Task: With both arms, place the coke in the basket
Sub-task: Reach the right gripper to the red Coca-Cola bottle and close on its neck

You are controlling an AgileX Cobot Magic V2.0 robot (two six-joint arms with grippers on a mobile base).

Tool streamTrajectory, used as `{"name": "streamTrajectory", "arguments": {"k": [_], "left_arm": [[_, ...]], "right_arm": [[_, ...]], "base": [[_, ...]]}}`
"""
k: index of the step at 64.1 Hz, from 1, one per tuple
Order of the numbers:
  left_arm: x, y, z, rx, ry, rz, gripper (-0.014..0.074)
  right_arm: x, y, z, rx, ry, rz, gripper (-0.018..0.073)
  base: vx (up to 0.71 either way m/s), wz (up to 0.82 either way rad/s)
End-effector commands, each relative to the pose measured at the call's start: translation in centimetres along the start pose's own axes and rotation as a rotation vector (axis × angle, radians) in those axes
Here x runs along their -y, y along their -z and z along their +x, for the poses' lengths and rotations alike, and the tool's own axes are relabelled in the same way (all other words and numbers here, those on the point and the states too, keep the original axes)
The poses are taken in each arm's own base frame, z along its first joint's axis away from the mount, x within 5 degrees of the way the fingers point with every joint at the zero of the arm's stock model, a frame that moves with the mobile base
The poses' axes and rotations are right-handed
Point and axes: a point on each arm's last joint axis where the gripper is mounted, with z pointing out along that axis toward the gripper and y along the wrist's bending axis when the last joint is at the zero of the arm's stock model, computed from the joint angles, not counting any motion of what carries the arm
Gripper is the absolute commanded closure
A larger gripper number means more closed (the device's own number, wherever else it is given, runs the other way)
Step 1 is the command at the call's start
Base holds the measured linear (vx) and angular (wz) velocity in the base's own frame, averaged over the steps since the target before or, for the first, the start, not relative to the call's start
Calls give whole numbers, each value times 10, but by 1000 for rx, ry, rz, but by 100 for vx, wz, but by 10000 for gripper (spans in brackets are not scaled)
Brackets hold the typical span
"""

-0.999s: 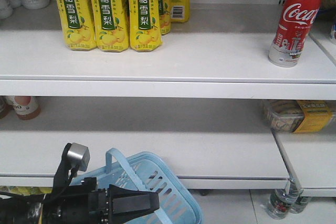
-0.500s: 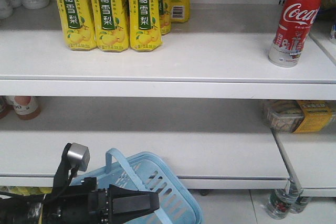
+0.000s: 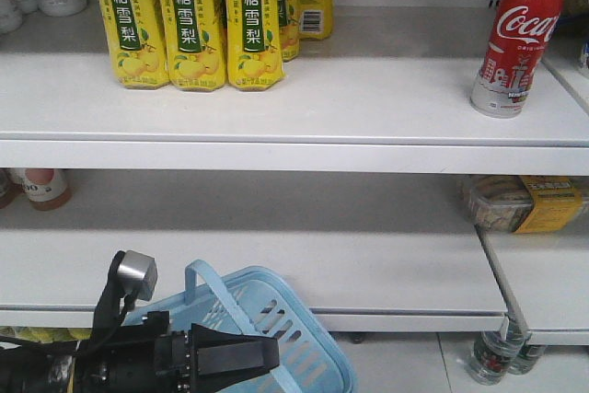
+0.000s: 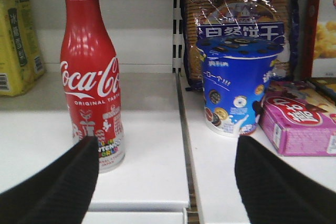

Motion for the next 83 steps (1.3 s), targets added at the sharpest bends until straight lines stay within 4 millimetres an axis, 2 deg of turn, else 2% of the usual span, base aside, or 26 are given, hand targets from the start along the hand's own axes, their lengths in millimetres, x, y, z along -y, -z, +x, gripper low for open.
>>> {"name": "streamTrajectory", "arguments": {"k": [1, 10, 25, 41, 66, 73, 80, 81, 83], "left_arm": [[31, 3, -2, 11, -34, 263, 603], [31, 3, -2, 11, -34, 263, 603], [31, 3, -2, 11, -34, 263, 603], [31, 3, -2, 11, -34, 263, 603], [31, 3, -2, 11, -34, 263, 603], [31, 3, -2, 11, -34, 263, 603], [31, 3, -2, 11, -34, 263, 603], [31, 3, -2, 11, -34, 263, 603], [31, 3, -2, 11, -34, 263, 603]], "right_arm": [[-9, -8, -26, 99, 47, -53, 31], [-29, -23, -45, 185, 112, -148, 31], [-32, -55, -63, 212, 59, -136, 31], [-37, -87, -71, 199, 59, -132, 31], [-42, -126, -81, 208, 53, -125, 36], [-42, -129, -82, 205, 27, -126, 106], [-42, -129, -81, 191, -23, -132, 298], [-42, -129, -81, 190, -30, -132, 358], [-42, -129, -80, 185, -33, -135, 419]], "base": [[0, 0], [0, 0], [0, 0], [0, 0], [0, 0], [0, 0], [0, 0], [0, 0], [0, 0]]}}
